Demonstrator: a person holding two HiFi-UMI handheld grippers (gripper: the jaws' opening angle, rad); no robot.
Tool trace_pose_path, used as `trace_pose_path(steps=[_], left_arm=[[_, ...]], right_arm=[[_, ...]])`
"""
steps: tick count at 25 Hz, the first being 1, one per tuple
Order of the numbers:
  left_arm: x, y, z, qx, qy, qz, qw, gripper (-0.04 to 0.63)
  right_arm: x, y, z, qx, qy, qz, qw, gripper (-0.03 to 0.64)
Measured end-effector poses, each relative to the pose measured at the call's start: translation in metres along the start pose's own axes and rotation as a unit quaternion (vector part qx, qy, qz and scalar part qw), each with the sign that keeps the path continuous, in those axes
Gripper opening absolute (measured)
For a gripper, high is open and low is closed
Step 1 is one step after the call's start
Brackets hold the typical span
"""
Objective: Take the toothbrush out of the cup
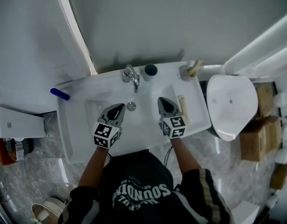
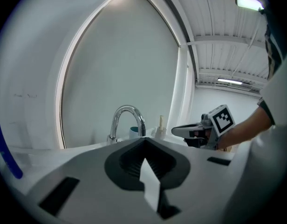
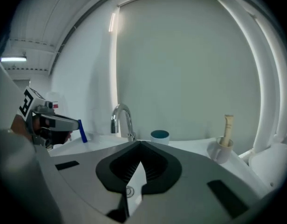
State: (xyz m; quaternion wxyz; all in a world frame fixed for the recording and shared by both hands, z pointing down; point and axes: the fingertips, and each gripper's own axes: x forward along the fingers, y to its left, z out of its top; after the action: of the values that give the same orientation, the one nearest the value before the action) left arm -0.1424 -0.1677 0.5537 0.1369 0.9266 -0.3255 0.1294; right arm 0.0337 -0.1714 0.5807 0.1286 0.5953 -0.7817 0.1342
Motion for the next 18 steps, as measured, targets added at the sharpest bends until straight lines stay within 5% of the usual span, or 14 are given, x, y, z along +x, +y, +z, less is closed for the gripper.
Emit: trace_pose_path(steps=[6, 18], left_arm=[[-0.004, 0.009, 0.005, -0.002, -0.013, 0.0, 0.9999, -0.002], [0.004, 0.014, 0.019, -0.002, -0.03, 0.052, 0.9982, -0.002]], right_arm=[[-0.003, 0.037, 0.02, -0.019, -0.015, 0.021, 0.999, 0.0], [0.009, 0.02, 0.017, -0.038, 0.002, 0.061, 0.997, 0.0]])
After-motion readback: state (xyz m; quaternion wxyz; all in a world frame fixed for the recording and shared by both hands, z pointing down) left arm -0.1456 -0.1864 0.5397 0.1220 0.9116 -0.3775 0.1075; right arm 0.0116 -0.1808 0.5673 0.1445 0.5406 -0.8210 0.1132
